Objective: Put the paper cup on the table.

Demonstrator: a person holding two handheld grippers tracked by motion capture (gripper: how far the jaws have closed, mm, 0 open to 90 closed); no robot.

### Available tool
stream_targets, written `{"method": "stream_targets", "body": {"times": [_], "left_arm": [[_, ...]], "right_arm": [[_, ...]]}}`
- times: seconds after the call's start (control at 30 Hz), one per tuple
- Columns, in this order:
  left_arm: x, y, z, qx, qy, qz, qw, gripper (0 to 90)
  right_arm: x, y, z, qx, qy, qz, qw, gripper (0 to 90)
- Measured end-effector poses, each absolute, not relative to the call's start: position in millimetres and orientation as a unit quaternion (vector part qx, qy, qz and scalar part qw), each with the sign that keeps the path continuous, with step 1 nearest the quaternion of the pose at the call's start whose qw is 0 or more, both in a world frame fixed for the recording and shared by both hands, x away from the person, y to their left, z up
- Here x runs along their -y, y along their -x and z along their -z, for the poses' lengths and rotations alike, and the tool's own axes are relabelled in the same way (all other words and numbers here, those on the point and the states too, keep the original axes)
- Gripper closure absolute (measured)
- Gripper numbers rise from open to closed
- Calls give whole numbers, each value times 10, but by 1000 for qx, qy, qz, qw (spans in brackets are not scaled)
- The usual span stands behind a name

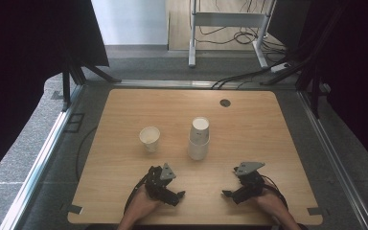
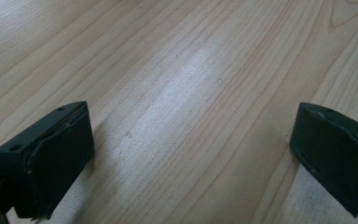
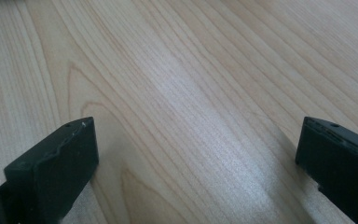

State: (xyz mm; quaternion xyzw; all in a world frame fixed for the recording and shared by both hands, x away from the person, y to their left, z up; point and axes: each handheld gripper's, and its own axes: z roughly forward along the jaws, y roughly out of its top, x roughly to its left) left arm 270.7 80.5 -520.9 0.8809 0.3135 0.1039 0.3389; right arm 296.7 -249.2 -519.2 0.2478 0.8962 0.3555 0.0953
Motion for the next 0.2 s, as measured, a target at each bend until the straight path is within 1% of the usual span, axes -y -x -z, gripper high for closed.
{"method": "stream_targets", "body": {"times": [0.17,0.2], "left_arm": [[-804,-2701,5209,-315,-881,-106,338,0],[-799,-2688,5210,-324,-878,-108,337,0]], "right_arm": [[2500,-2968,5206,-893,-249,-362,99,0],[2500,-2969,5206,-893,-249,-362,99,0]]}}
